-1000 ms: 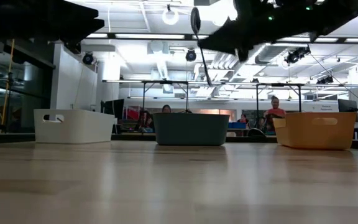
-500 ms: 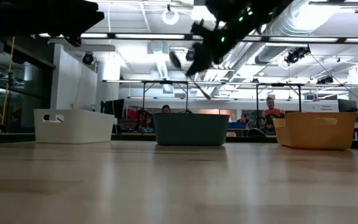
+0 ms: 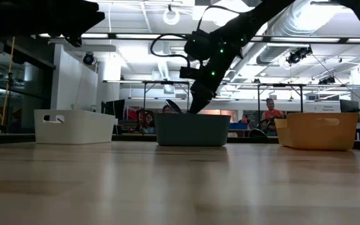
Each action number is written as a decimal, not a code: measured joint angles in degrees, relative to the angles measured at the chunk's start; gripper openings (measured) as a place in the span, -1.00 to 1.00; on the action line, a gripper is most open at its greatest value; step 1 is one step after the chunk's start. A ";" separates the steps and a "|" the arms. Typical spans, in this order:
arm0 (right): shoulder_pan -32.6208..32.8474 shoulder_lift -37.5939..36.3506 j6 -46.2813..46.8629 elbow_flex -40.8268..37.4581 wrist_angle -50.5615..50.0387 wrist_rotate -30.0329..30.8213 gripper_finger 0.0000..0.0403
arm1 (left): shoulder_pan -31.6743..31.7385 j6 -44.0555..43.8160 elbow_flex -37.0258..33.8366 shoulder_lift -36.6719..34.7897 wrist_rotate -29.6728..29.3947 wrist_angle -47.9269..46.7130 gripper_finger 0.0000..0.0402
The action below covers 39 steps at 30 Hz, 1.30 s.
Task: Sort silverware by color (type)
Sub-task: Put the black spoon into the blue bin, then put the gold spoon into the white bin
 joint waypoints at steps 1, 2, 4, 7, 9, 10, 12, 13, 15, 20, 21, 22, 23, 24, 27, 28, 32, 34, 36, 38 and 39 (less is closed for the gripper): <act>0.00 0.12 -0.02 0.21 -0.70 -0.52 -1.00 | 0.00 -0.01 0.00 0.00 0.00 -0.03 -0.35; -0.01 0.13 -0.05 0.29 -0.90 -0.86 -1.00 | 0.00 -0.01 0.00 0.00 0.00 -0.04 -0.35; -0.02 0.13 0.05 0.33 -2.12 -1.12 -1.00 | 0.00 -0.01 0.00 0.00 0.00 -0.02 -0.35; -0.01 0.17 0.48 0.33 -4.14 -1.18 -1.00 | 0.00 -0.50 0.00 0.00 0.00 -0.03 -0.35; -0.02 0.17 0.48 0.33 -4.97 -1.18 -0.98 | 0.00 -0.56 0.00 0.00 0.00 -0.05 -0.35; 0.00 0.17 0.49 0.33 -5.07 -1.18 -0.96 | 0.00 -0.56 0.00 0.00 0.00 -0.04 -0.35; 0.13 0.17 0.50 0.33 -5.12 -1.18 -0.91 | 0.00 -0.60 0.00 0.00 0.00 -0.04 -0.35; 0.15 0.17 0.59 0.33 -5.07 -1.18 -0.88 | 0.00 -0.60 0.00 0.00 0.00 -0.05 -0.35; 0.15 0.17 1.18 0.33 -4.99 -1.23 -0.83 | 0.00 -0.58 0.00 0.00 0.00 -0.04 -0.35; 0.14 0.07 4.77 0.32 -4.71 -1.01 -0.63 | 0.00 -0.58 0.00 0.00 0.00 -0.07 -0.35; 0.15 -0.03 5.41 0.39 -4.78 -0.58 -0.57 | 0.00 -0.58 0.00 0.00 0.00 -0.07 -0.35; 0.14 -0.10 5.60 0.89 -5.47 -0.05 -0.50 | 0.00 -0.58 0.00 0.00 0.00 -0.08 -0.35; 0.14 -0.34 5.60 1.55 -6.48 0.41 -0.43 | 0.00 -0.56 0.00 0.00 0.00 -0.16 -0.35; 0.31 -0.69 5.46 2.38 -7.83 0.47 -0.36 | 0.00 -0.56 0.00 0.00 0.00 -0.21 -0.35; 0.87 -2.62 6.08 5.64 -13.12 -0.24 -0.17 | -0.02 -0.55 0.00 0.00 0.00 -0.60 -0.35; 1.14 -3.59 7.11 6.87 -15.93 -1.56 -0.12 | -0.01 -0.54 0.00 0.00 0.00 -0.51 -0.35; 3.51 -8.45 13.64 8.74 -26.17 -9.22 0.01 | -0.02 -0.54 0.00 0.00 0.00 -0.50 -0.35; 6.47 -11.35 17.83 8.06 -29.45 -12.08 0.02 | -0.01 -0.58 0.00 0.00 0.00 -0.52 -0.35; 10.77 -14.29 22.62 6.19 -32.09 -15.24 0.02 | -0.02 -0.62 0.00 0.00 0.00 -0.57 -0.35; 16.05 -16.42 28.57 4.04 -33.28 -18.18 0.02 | -0.02 -1.30 0.00 0.00 0.00 -0.51 -0.35; 19.04 -17.25 31.97 2.89 -33.52 -19.34 0.02 | -0.02 -1.74 0.00 0.00 0.00 -0.55 -0.35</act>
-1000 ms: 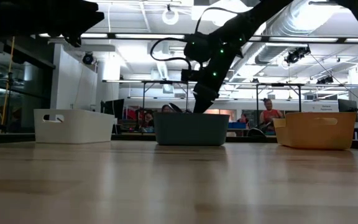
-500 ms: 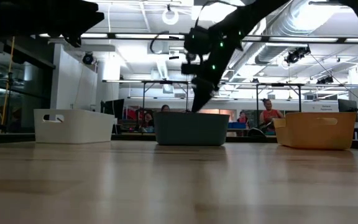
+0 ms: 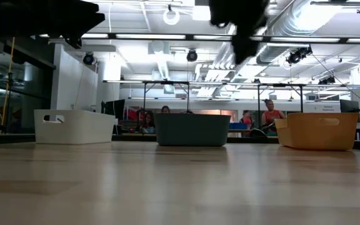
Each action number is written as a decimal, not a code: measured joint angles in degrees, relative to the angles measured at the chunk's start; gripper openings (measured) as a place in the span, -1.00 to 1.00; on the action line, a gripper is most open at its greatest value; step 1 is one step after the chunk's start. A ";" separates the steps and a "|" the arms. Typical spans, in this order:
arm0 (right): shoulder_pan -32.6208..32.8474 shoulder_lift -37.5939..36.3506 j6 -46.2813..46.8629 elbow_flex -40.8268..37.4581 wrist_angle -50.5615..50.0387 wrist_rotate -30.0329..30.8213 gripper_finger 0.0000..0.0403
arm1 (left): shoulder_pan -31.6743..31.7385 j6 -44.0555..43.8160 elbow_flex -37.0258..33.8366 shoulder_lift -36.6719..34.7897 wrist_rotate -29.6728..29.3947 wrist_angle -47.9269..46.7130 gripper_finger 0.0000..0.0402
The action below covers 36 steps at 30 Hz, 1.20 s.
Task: Sort silverware by color (type)
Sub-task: Put the gold spoon into the white bin
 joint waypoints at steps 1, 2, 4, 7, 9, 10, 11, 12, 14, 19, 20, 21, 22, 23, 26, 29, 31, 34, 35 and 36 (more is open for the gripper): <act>3.17 -0.82 3.76 -1.15 0.07 -0.87 0.02 | 0.00 -0.28 0.00 0.00 0.00 0.00 -0.35; 6.45 -1.41 7.53 -2.27 0.15 -1.23 0.02 | 0.02 -0.35 0.00 0.00 0.00 0.00 -0.35; 13.35 -1.66 14.46 -4.12 0.37 -1.79 0.02 | 0.00 -0.56 0.00 0.00 0.00 -0.04 -0.35; 23.58 -1.01 20.42 -6.74 0.84 -1.05 0.01 | 0.00 -1.81 0.00 0.00 0.00 -0.05 -0.35; 29.61 0.09 22.18 -8.62 2.27 -0.22 -0.03 | 0.00 -1.92 0.00 0.00 0.01 -0.17 -0.35; 32.25 0.78 22.65 -9.65 2.73 0.36 -0.07 | 0.00 -1.92 0.00 0.00 0.01 -0.19 -0.35; 34.52 1.43 22.74 -10.52 3.55 0.61 -0.12 | 0.00 -1.92 0.00 0.00 0.00 -0.29 -0.35; 36.50 2.18 22.72 -11.19 4.86 0.57 -0.19 | 0.00 -1.89 0.00 0.00 0.00 -0.32 -0.35; 39.58 3.87 22.39 -12.09 6.62 0.37 -0.37 | 0.00 -1.87 0.00 0.00 0.02 -0.32 -0.35; 40.96 8.45 19.40 -11.01 6.69 -2.88 -0.93 | 0.00 -1.71 0.00 -0.01 0.00 0.17 -0.35; 40.65 9.26 19.30 -10.82 6.73 -3.20 -0.94 | 0.00 -1.43 0.00 -0.01 0.00 0.15 -0.35; 40.44 10.05 19.14 -10.78 6.76 -3.32 -0.92 | 0.00 -1.01 0.00 0.00 0.00 0.13 -0.35; 40.10 10.98 18.38 -10.78 6.53 -3.69 -0.91 | 0.00 -0.43 0.00 0.00 0.00 0.15 -0.35; 39.76 11.80 17.15 -10.78 6.34 -4.57 -0.91 | 0.00 -0.10 0.00 0.00 0.00 0.15 -0.35; 39.05 14.28 13.53 -10.75 3.75 -6.34 -0.98 | 0.00 0.14 0.00 0.00 0.00 0.12 -0.35; 38.68 15.54 12.33 -10.75 0.10 -5.92 -0.97 | 0.00 0.16 0.00 0.00 0.00 0.11 -0.35; 38.68 15.71 11.22 -10.75 -1.48 -5.78 -0.99 | 0.00 0.18 0.00 0.00 0.00 0.11 -0.35; 38.66 15.74 10.69 -10.75 -1.87 -5.69 -0.99 | 0.00 -0.03 0.00 0.00 0.00 0.11 -0.35; 38.65 15.74 10.68 -10.75 -1.74 -5.71 -0.99 | 0.02 -0.16 0.00 0.00 0.00 0.09 -0.35; 38.64 15.74 10.61 -10.75 -1.59 -5.71 -0.99 | 0.00 -0.19 0.00 0.00 0.00 0.07 -0.35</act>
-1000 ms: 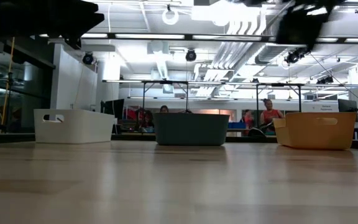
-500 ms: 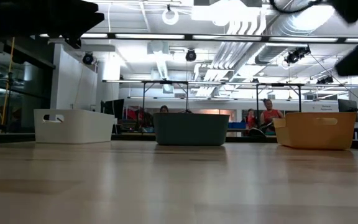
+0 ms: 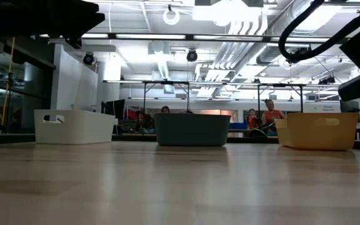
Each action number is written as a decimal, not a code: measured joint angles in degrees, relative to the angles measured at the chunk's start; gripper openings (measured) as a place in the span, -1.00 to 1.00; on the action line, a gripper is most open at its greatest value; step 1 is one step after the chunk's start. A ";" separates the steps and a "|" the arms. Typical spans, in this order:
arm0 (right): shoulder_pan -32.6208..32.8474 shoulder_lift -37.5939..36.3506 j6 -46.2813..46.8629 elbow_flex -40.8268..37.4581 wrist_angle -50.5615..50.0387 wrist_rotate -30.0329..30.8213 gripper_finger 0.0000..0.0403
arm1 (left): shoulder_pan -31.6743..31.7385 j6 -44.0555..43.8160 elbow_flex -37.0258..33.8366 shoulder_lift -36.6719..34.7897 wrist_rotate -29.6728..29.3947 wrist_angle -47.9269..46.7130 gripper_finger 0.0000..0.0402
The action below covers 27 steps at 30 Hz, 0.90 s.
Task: Sort silverware by color (type)
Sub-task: Put the gold spoon into the white bin
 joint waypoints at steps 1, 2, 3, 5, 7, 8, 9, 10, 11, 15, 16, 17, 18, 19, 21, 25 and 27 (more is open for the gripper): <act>0.00 0.00 -0.07 0.00 0.20 0.03 -1.00 | 0.00 -0.15 0.00 0.00 0.00 0.01 -0.35; 0.00 0.00 -0.01 0.00 0.35 0.16 -1.00 | 0.01 -0.46 0.00 -0.01 0.04 0.00 -0.35; 0.00 0.00 0.05 0.00 0.46 0.47 -1.00 | 0.00 -1.13 0.00 0.00 0.21 -0.01 -0.35; 0.00 0.00 0.05 0.00 0.65 1.30 -1.00 | 0.00 -1.64 0.00 0.00 0.62 -0.05 -0.35; 0.00 0.00 0.07 0.00 0.68 2.28 -1.00 | 0.00 -1.68 0.00 0.00 0.66 -0.23 -0.35; 0.00 0.00 0.05 0.02 0.69 2.64 -1.00 | 0.00 -1.70 0.00 0.00 0.66 -0.31 -0.35; 0.00 0.02 0.04 0.00 0.71 2.92 -1.00 | 0.00 -1.70 0.00 0.00 0.65 -0.30 -0.35; 0.00 0.02 -0.03 0.00 0.72 3.12 -1.00 | 0.00 -1.67 0.00 0.00 0.65 -0.28 -0.35; 0.00 0.02 0.01 -0.08 1.05 3.16 -1.00 | 0.02 -1.66 0.00 0.00 0.64 -0.28 -0.35; -0.02 0.02 2.29 -2.43 5.39 2.66 -1.00 | 0.00 -1.64 0.00 0.00 0.66 -0.26 -0.35; -0.04 0.02 3.08 -2.93 6.37 2.10 -1.00 | 0.02 -1.64 0.00 0.00 0.66 -0.26 -0.35; -0.04 0.00 3.59 -3.22 6.96 1.82 -1.00 | 0.00 -1.64 0.00 0.00 0.66 -0.28 -0.35; -0.04 0.00 3.94 -3.29 6.97 1.76 -1.00 | 0.00 -1.60 0.00 0.00 0.66 -0.26 -0.35; -0.05 -0.02 3.97 -3.30 6.91 1.70 -1.00 | 0.00 -1.60 0.00 0.00 0.66 -0.26 -0.35; -0.04 -0.02 4.19 -3.34 6.91 1.66 -1.00 | 0.02 -1.56 0.00 0.00 0.66 -0.24 -0.35; -0.04 -0.02 4.17 -3.39 7.23 1.61 -1.00 | 0.00 -1.55 0.00 0.00 0.66 0.02 -0.35; -0.08 -0.02 4.12 -3.41 7.80 1.90 -1.00 | 0.00 -1.56 0.00 0.00 0.66 0.02 -0.35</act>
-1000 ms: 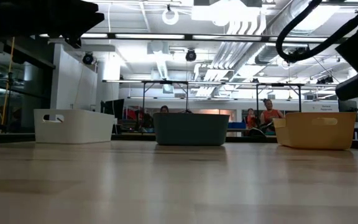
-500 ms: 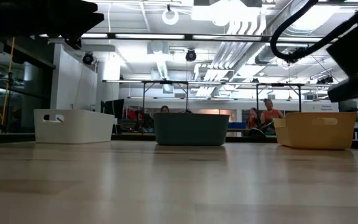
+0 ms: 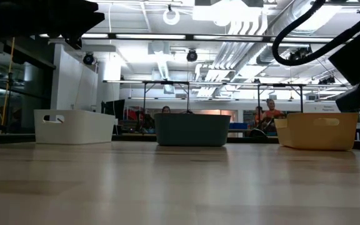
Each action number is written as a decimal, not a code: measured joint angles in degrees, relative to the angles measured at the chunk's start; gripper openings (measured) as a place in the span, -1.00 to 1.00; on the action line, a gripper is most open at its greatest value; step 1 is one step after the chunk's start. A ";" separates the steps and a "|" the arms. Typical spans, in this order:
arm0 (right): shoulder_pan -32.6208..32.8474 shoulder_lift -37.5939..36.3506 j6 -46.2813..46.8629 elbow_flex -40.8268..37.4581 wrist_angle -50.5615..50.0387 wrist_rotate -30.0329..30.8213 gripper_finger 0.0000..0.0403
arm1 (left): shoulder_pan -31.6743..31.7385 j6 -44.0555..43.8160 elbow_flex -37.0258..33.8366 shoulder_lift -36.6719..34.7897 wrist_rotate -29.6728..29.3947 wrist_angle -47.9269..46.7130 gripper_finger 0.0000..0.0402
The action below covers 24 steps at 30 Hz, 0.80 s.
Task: Sort silverware by color (type)
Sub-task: Put the gold spoon into the white bin
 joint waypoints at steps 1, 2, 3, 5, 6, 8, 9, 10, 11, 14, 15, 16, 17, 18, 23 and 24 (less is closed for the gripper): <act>-0.22 0.00 -0.04 0.00 0.41 0.25 -1.00 | 0.02 0.01 0.00 0.00 0.00 0.00 -0.35; -0.34 -0.02 -0.09 0.00 0.86 0.39 -1.00 | 0.00 -0.01 0.00 0.00 0.00 -0.02 -0.35; -0.58 -0.02 -0.13 0.00 1.29 0.45 -1.00 | 0.00 -0.09 0.00 0.00 0.00 -0.02 -0.35; -1.27 -0.02 -0.13 0.00 1.90 0.45 -1.00 | 0.00 -0.11 0.00 0.00 0.00 -0.02 -0.35; -1.63 -0.02 -0.20 0.00 2.01 0.54 -1.00 | 0.00 -0.11 0.00 0.00 0.00 -0.04 -0.35; -2.26 -0.02 -1.10 0.00 2.01 0.57 -1.00 | 0.00 -0.12 0.00 0.00 0.00 -0.03 -0.35; -2.57 -0.02 -1.45 0.00 1.99 0.59 -1.00 | 0.00 -0.12 0.00 0.00 0.00 -0.04 -0.35; -2.87 -0.02 -1.68 0.00 1.99 0.61 -1.00 | 0.00 -0.12 0.00 0.00 0.00 -0.04 -0.35; -3.20 -0.02 -1.98 -0.02 2.00 0.63 -1.00 | 0.01 -0.08 0.00 0.00 0.00 -0.04 -0.35; -4.39 -0.03 -2.70 -0.04 3.09 1.34 -1.00 | 0.01 -0.08 0.00 -0.01 0.00 -0.04 -0.35; -4.82 -0.07 -2.74 -0.04 3.90 1.67 -1.00 | 0.01 -0.08 0.00 -0.01 0.00 -0.06 -0.35; -5.30 -0.07 -2.76 -0.04 4.72 1.94 -1.00 | 0.00 -0.08 0.00 0.00 0.00 -0.07 -0.35; -5.77 -0.07 -2.87 -0.04 5.69 2.25 -1.00 | 0.00 -0.08 0.00 0.00 0.00 -0.07 -0.35; -6.27 -0.07 -3.34 -0.04 6.72 2.63 -1.00 | 0.01 -0.08 0.00 0.00 0.00 -0.07 -0.35; -9.05 0.42 -4.70 -0.42 11.62 6.33 -1.00 | 0.00 -0.06 0.00 0.00 0.00 -0.08 -0.35; -9.62 0.33 -4.87 -0.27 12.85 6.41 -1.00 | 0.02 -0.09 0.00 0.00 0.01 -0.16 -0.35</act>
